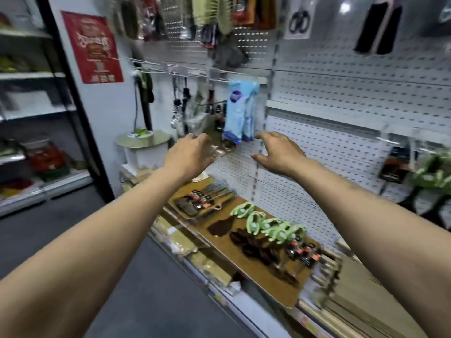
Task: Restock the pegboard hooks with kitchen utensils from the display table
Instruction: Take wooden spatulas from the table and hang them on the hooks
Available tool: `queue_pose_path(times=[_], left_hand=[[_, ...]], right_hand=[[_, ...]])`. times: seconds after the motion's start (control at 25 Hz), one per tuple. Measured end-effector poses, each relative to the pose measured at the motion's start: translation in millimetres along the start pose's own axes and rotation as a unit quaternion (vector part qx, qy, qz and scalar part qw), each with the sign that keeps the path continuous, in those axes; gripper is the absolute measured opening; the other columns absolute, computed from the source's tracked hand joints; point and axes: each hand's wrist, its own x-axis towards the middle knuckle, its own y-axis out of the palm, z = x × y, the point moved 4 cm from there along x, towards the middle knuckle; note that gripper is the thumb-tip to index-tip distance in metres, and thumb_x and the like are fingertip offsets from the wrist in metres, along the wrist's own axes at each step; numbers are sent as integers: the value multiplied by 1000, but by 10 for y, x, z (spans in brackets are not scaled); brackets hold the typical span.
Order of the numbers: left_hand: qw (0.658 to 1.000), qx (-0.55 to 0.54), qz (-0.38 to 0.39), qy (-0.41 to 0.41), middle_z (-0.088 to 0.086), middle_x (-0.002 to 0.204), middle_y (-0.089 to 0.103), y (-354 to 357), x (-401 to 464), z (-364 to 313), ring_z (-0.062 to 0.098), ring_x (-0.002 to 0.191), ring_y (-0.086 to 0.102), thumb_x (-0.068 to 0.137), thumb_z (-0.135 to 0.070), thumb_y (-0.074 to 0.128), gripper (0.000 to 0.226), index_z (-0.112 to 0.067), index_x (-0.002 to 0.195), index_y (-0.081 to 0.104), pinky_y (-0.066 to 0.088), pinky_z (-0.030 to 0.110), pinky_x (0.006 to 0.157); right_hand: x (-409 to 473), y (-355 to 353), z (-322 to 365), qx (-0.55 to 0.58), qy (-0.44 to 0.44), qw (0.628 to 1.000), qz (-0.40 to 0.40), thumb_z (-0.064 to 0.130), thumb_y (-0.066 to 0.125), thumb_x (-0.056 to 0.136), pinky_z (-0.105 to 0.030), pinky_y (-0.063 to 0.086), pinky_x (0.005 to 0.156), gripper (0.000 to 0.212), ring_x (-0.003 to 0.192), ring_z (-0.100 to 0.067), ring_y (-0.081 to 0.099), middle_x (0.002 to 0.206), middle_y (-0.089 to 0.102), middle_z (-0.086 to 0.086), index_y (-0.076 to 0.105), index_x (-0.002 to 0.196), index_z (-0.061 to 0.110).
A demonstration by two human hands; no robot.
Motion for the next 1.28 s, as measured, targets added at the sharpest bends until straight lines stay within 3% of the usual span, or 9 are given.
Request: queue_pose_path(times=[0.32,0.48,0.6,0.8,1.04,1.28], left_hand=[[999,17,-2,-47,11,126,58,125,784,2082,36,115,54,82,-46,67,55,-28,130,49,49,48,91],[996,31,-7,-78,8,132,53,371,1528,3098,33,115,54,85,-43,66,53,-28,132,47,50,46,87],[994,29,36,-102,9,132,52,652,2081,3720,33,114,54,85,-45,65,54,-29,133,46,50,46,88],[985,-21,123,-121,10,128,55,1482,2885,4525,36,115,53,82,-46,66,54,-30,131,48,48,47,93],[960,-85,242,-108,9,128,58,2970,3452,5099,30,118,53,83,-40,68,53,-28,132,51,45,38,96],[900,-138,410,-60,11,127,61,4673,3725,5481,30,116,56,88,-34,64,48,-19,132,52,47,34,92]], right_hand=[[1845,970,1303,-5,-61,998,17,45,58,95,-41,45,100,58,128,-34,46,136,50,-14,40,143,17],[3013,1611,1659,24,-70,997,20,41,59,94,-39,44,99,55,128,-33,49,138,52,-13,43,141,16],[3813,2129,1779,48,-54,996,53,43,62,91,-41,45,102,55,128,-33,49,139,52,-14,47,137,16],[4732,3072,1797,64,21,988,142,44,61,93,-42,43,104,60,129,-35,47,139,51,-16,45,141,13],[5085,4424,1461,110,139,965,195,39,61,93,-37,51,91,38,114,-30,61,126,65,-10,63,125,18],[5140,6011,1268,219,341,889,214,34,65,93,-31,52,79,20,95,-21,66,100,71,1,74,95,16]])
